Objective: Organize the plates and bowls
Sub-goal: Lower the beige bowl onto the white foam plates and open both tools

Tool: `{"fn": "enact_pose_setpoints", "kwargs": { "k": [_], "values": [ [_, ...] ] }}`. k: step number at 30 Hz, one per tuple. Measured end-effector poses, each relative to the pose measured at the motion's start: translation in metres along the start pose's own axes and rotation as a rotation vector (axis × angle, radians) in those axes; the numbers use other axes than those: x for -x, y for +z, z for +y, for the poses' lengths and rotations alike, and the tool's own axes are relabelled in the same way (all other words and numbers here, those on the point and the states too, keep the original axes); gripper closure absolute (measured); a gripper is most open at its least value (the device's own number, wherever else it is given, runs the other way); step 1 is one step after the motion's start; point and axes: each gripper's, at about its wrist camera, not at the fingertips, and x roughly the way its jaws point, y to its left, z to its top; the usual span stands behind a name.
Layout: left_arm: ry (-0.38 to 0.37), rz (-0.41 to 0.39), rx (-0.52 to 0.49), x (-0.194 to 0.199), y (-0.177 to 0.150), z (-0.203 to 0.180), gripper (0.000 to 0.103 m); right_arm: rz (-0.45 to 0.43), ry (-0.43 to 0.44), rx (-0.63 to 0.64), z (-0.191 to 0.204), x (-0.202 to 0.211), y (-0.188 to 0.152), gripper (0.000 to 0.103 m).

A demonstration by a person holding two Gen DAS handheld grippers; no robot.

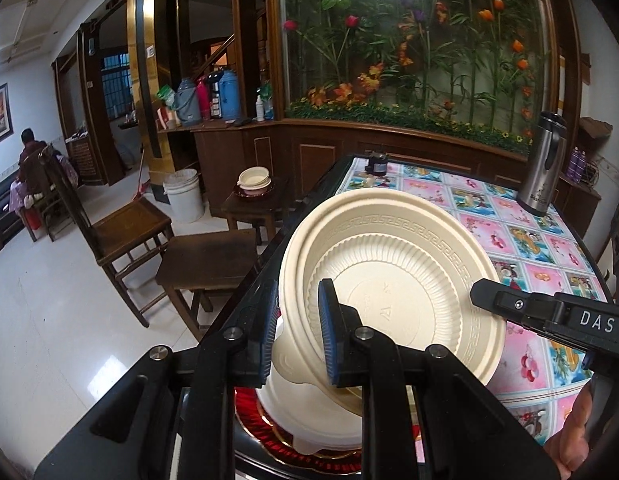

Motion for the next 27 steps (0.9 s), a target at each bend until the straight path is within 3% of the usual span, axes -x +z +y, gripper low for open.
{"fn": "enact_pose_setpoints", "kwargs": {
  "k": [18, 24, 25, 27],
  "values": [
    [0.009, 0.095, 0.022, -0.027, -0.026, 0.015, 0.085, 0.082, -0.047, -0.006, -0.012, -0.038, -0.023, 0.089],
    [0.014, 0.154, 0.024, -0.044, -0.042, 0.017, 0.084, 0.076, -0.113, 0.080, -0.007, -0.046, -0.032, 0.087],
    [0.020, 0.152, 0.021, -0.043, -0.042, 0.017, 0.079, 0.068, -0.115, 0.096, -0.005, -0.045, -0.033, 0.086],
    [0.031, 0.143, 0.029, -0.039, -0.040, 0.021, 0.059, 0.056, -0.115, 0.123, -0.003, -0.041, -0.033, 0.075]
  ]
}}
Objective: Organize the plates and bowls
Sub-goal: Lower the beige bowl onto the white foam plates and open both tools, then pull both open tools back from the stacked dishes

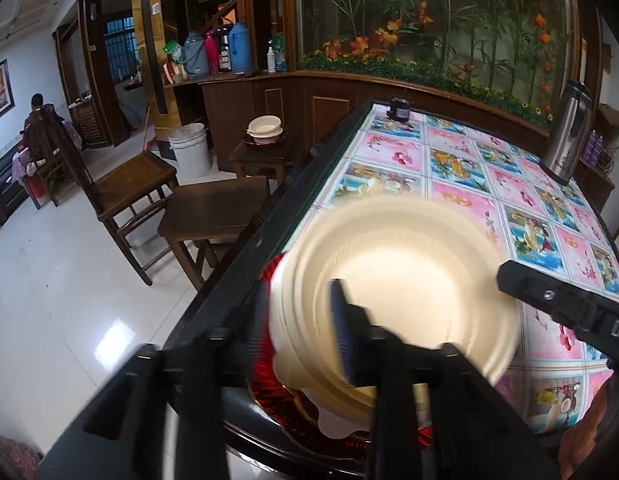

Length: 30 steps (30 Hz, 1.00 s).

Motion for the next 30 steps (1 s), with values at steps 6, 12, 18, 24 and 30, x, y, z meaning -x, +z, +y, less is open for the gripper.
{"fn": "enact_pose_setpoints", "kwargs": {
  "k": [6, 12, 18, 24, 30],
  "values": [
    [0.022, -0.114, 0.047, 0.029, 0.008, 0.012, 0.036, -0.075, 0.041, -0.046, -0.022, 0.025, 0.008, 0.054],
    [-0.072, -0.189, 0.028, 0.048, 0.014, -0.012, 0.019, -0.210, -0.109, -0.046, -0.060, 0.056, 0.009, 0.042],
    [-0.231, -0.154, -0.105, 0.045, 0.013, -0.081, 0.019, -0.314, -0.292, -0.033, -0.104, 0.095, 0.002, 0.032],
    [-0.322, -0.089, -0.213, 0.031, 0.006, -0.155, 0.019, -0.357, -0.455, 0.001, -0.141, 0.125, -0.010, 0.014],
    [-0.347, -0.008, -0.264, 0.013, -0.004, -0.203, 0.019, -0.324, -0.540, -0.090, -0.198, 0.138, -0.022, 0.013]
  ]
}}
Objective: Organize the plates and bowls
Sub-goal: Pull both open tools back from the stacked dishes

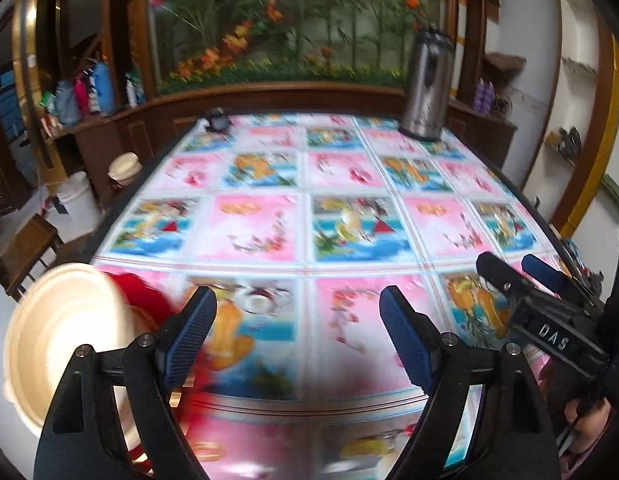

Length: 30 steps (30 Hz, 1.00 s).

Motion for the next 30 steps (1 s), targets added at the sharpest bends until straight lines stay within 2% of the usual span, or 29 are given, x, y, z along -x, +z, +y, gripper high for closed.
{"fn": "enact_pose_setpoints", "kwargs": {
  "k": [3, 8, 17, 23, 27, 30],
  "values": [
    [-0.029, 0.030, -0.002, -0.011, -0.001, -0.010, 0.019, 0.012, -0.019, -0.051, -0.023, -0.004, -0.001, 0.013],
    [-0.020, 0.021, 0.008, -0.020, 0.003, -0.013, 0.019, -0.010, -0.045, -0.081, -0.043, -0.004, 0.001, 0.013],
    [0.011, 0.004, 0.002, -0.032, 0.008, -0.015, 0.019, -0.030, -0.041, -0.071, -0.040, -0.009, 0.002, 0.013],
    [0.012, 0.031, 0.001, -0.047, 0.006, -0.016, 0.019, -0.014, -0.051, -0.094, -0.045, -0.017, 0.005, 0.013],
    [0.006, 0.029, 0.000, -0.045, 0.007, -0.017, 0.019, -0.008, -0.038, -0.091, -0.043, -0.018, 0.006, 0.013],
    [0.029, 0.003, 0.002, -0.033, 0.008, -0.013, 0.019, -0.031, 0.004, -0.088, -0.033, -0.012, 0.008, 0.013]
  ]
}}
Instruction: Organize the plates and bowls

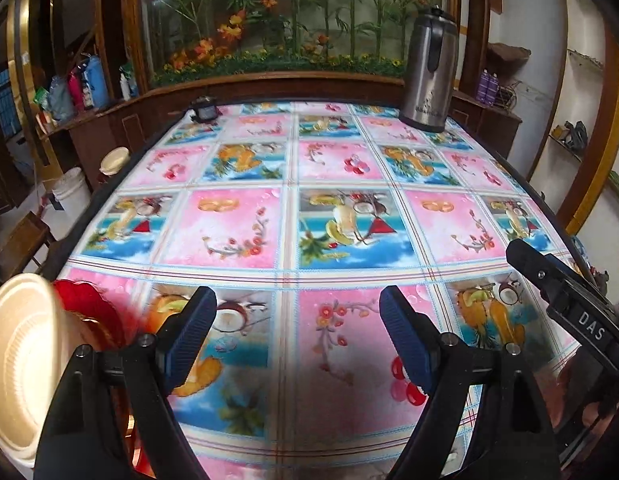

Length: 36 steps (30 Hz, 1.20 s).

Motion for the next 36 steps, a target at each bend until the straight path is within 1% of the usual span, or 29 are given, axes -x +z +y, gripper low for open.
{"fn": "enact_pose_setpoints", "kwargs": {
  "k": [4, 6, 8, 11, 15, 19, 25, 26, 29, 31, 36],
  "values": [
    [0.052, -0.065, 0.035, 0.027, -0.001, 0.017, 0.019, -0.031, 0.088, 0.011, 0.022, 0.012, -0.003, 0.013],
    [0.116, -0.117, 0.036, 0.045, -0.003, 0.027, 0.019, -0.045, 0.134, 0.043, 0.040, 0.019, -0.005, 0.013],
    [0.160, -0.154, 0.039, 0.058, -0.005, 0.035, 0.019, -0.058, 0.166, 0.082, 0.058, 0.026, -0.008, 0.013],
    [0.199, -0.191, 0.035, 0.073, -0.008, 0.043, 0.019, -0.077, 0.196, 0.129, 0.082, 0.037, -0.013, 0.013],
    [0.212, -0.193, 0.046, 0.081, -0.011, 0.052, 0.019, -0.097, 0.225, 0.133, 0.096, 0.051, -0.016, 0.013],
    [0.224, -0.187, 0.075, 0.088, -0.017, 0.064, 0.019, -0.110, 0.260, 0.165, 0.111, 0.066, -0.018, 0.013],
    [0.356, -0.211, 0.120, 0.106, -0.033, 0.093, 0.019, -0.102, 0.344, 0.252, 0.149, 0.078, -0.034, 0.013],
    [0.367, -0.209, 0.123, 0.107, -0.036, 0.097, 0.019, -0.095, 0.360, 0.270, 0.157, 0.078, -0.038, 0.013],
    [0.403, -0.177, 0.148, 0.113, -0.046, 0.117, 0.019, -0.083, 0.411, 0.305, 0.177, 0.082, -0.050, 0.013],
    [0.435, -0.171, 0.168, 0.117, -0.054, 0.127, 0.019, -0.068, 0.456, 0.322, 0.193, 0.084, -0.057, 0.013],
    [0.495, -0.145, 0.199, 0.125, -0.078, 0.150, 0.019, -0.034, 0.521, 0.373, 0.223, 0.087, -0.079, 0.013]
  ]
}}
